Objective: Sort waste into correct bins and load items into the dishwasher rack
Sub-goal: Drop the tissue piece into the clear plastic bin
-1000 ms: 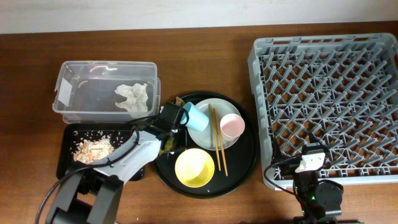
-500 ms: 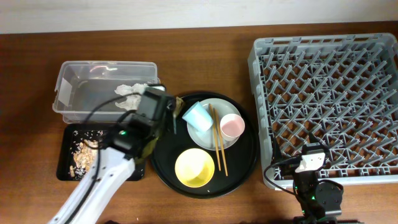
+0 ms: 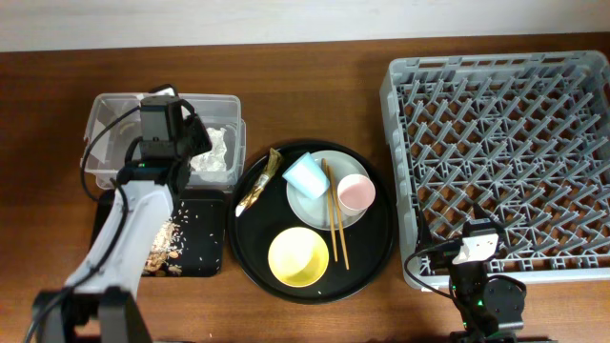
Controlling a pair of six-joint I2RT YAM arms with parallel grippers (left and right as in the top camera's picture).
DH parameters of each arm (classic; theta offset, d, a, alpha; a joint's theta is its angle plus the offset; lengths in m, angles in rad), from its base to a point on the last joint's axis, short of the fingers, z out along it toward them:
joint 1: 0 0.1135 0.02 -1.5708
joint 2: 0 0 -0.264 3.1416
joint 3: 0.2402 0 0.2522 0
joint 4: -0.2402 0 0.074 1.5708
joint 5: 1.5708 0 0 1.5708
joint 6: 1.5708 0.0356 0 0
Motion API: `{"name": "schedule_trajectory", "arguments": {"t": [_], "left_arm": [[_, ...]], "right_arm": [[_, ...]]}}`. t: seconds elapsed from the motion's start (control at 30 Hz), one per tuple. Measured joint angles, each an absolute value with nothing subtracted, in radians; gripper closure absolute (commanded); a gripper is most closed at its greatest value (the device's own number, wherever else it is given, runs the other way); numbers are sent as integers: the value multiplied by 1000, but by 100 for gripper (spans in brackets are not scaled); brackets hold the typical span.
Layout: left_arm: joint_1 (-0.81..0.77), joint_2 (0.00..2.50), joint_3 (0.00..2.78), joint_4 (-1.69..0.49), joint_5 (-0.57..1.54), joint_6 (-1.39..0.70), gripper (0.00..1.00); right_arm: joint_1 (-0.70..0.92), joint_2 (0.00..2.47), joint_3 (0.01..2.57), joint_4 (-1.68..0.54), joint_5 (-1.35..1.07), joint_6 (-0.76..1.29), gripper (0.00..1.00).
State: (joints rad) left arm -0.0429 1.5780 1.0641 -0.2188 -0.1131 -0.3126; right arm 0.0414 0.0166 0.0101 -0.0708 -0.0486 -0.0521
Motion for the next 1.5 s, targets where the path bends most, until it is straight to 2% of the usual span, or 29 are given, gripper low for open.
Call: {"name": "schedule_trajectory", "arguments": {"t": [0.13,0.2,0.27,0.33,0.37,0.4,0.43,0.57,0.67,0.83,1.1,1.17,1.5], "left_arm": [[-20,1627,1064,-169,-43,-245,4],[-20,1627,1064,-154,-5,-210,6],[-20,1627,1064,-154,19,-181,18],[-20,1627,1065,-159,54,-131,41],[-20,1627,1065,-170,67,-119,47],[-20,1627,1070,-199,97,-101,59],[-20,1626,1078,-241,144,-77,64],[-20,1598,1097,-284,360,-44,64],[-21,1565,1112,-280,604,-25,63],[-63,1568,1119,-306,813,35,51],[-155,1644,1119,-310,759,69,49],[-174,1661,1119,-310,744,77,45],[-262,1732,1119,-326,606,110,45]], "right_arm": [[41,17,10,-71,-49,-52,1],[41,17,10,-71,-49,-52,1],[41,17,10,-71,-49,-52,1],[41,17,10,-71,-49,-52,1],[41,17,10,-71,-49,-52,1],[41,17,10,-71,-49,-52,1],[41,17,10,-71,-49,-52,1],[41,17,10,-71,-49,-52,1],[41,17,10,-71,-49,-52,1],[41,17,10,-71,-49,-52,1],[41,17,10,-71,-49,-52,1],[41,17,10,-71,-49,-52,1],[41,17,10,-71,-49,-52,1]]}}
